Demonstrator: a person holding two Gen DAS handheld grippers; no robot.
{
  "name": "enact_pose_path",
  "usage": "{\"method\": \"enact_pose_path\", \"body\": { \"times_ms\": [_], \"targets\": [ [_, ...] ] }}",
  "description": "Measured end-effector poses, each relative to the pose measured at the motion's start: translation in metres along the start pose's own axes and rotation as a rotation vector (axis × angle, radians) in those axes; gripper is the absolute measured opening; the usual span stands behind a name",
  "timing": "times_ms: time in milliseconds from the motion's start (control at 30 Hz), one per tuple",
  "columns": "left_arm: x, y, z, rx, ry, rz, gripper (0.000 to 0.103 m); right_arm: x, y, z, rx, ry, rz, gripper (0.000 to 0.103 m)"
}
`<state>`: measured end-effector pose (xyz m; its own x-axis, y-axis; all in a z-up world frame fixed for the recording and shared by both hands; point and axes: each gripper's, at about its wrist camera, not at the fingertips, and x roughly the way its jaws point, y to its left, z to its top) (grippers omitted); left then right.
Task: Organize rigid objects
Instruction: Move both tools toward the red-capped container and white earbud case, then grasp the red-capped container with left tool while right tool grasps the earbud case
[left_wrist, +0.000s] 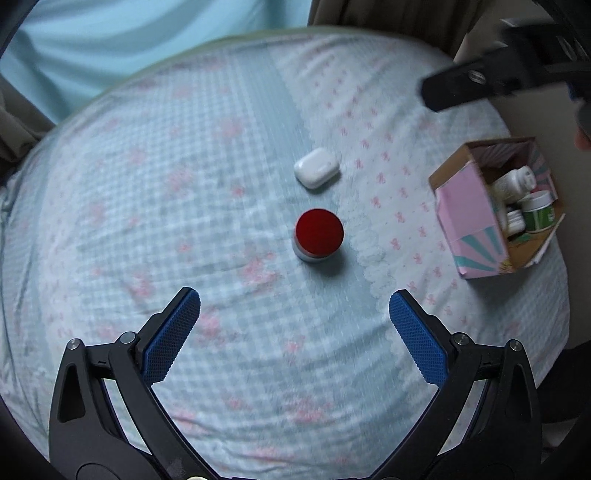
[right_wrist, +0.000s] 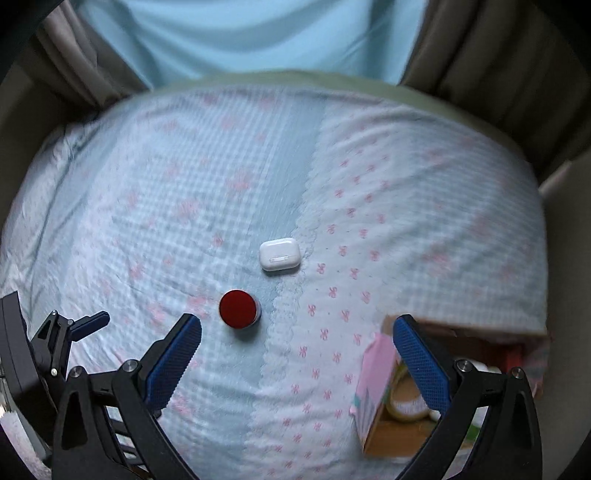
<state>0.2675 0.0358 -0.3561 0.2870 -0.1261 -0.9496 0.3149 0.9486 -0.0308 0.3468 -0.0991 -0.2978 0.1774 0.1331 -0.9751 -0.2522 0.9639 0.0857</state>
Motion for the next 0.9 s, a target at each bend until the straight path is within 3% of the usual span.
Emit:
{"method": "enact_pose_path", "body": {
  "times_ms": [233,300,400,567,667,733,800,900],
  "targets": [
    [0.066,-0.012,0.015,0.029,0.008,0.032,0.097,0.086,0.011,0.042,-0.091,0.146,0.034,0.103],
    [0.080,-0.015,0.018,0.027,-0.001,0.033,0.088,0.108,0.014,0.050,-0.101,0.182,0.040,0.103],
    [0.107,-0.020,0.021,0.024,0.005,0.044,0.083,0.142,0.020,0.059,-0.119,0.234,0.043,0.101],
    [0.140,-0.027,0.023,0.012,0.007,0.037,0.073,0.182,0.028,0.063,-0.145,0.302,0.033,0.082],
    [0.152,-0.030,0.024,0.013,0.009,0.028,0.059,0.195,0.026,0.062,-0.131,0.321,0.032,0.075],
    [0.155,-0.033,0.024,0.020,-0.003,0.037,0.059,0.199,0.024,0.062,-0.109,0.327,0.040,0.070],
    [0.155,-0.034,0.026,0.019,-0.012,0.037,0.057,0.202,0.022,0.061,-0.094,0.331,0.038,0.058],
    [0.154,-0.036,0.028,0.018,-0.013,0.037,0.051,0.205,0.020,0.059,-0.086,0.328,0.038,0.055]
  ]
}}
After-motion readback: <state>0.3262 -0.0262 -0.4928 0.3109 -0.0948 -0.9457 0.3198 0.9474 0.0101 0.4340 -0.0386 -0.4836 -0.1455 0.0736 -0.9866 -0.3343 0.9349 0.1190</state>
